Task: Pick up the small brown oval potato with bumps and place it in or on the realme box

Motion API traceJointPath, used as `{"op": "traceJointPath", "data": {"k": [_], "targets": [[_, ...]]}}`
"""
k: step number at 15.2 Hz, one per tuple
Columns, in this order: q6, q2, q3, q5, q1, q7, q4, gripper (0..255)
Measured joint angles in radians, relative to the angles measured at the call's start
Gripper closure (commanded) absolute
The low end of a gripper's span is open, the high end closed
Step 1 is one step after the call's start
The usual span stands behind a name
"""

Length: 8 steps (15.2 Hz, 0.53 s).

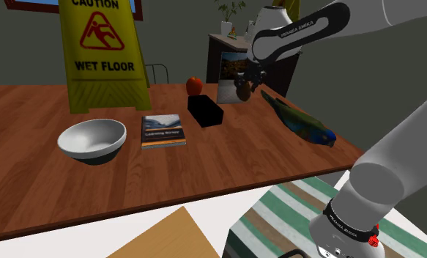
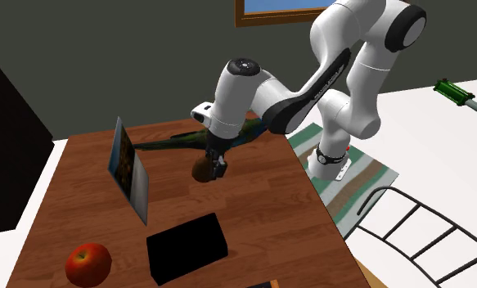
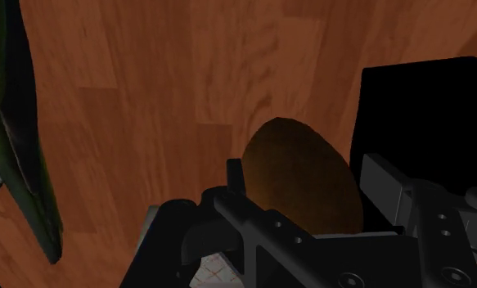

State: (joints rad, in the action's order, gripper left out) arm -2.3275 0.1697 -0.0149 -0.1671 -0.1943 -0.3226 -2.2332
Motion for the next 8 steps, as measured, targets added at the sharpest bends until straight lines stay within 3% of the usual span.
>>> {"op": "traceJointPath", "data": {"k": [8], "targets": [[0.061, -0.229, -0.079, -0.048, 0.06, -0.157, 0.266, 255]]}}
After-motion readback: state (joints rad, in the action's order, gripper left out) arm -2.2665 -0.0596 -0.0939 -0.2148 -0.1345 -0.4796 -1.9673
